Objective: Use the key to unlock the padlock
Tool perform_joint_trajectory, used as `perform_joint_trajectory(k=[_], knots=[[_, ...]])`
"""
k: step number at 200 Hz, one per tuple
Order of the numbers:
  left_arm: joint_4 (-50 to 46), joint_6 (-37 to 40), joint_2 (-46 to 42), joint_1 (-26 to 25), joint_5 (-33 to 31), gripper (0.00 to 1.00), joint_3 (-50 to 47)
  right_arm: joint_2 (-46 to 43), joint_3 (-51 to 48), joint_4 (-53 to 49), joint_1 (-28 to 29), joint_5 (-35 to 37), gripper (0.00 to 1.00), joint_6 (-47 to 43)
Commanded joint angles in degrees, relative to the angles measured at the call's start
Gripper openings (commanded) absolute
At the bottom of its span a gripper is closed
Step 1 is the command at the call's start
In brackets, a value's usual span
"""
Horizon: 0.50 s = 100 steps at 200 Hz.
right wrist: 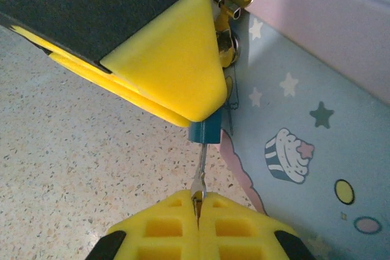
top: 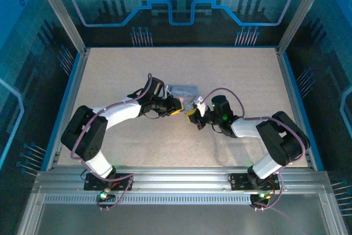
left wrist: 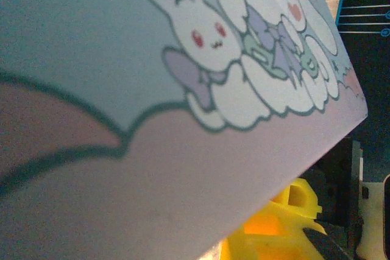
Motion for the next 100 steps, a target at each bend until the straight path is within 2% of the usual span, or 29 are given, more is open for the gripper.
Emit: perform_joint_trajectory(k=[1, 100], knots=[[-0.33, 1.32, -2.38, -0.71, 5.63, 0.18, 1.04, 0.14, 2.96, 1.91, -0.91, 1.24, 0.0, -2.0], [1.25, 0.69, -0.2, -0.73, 5.45, 0.18, 0.87, 0.91, 4.5, 0.73, 1.38, 3.14, 0.0, -3.73]])
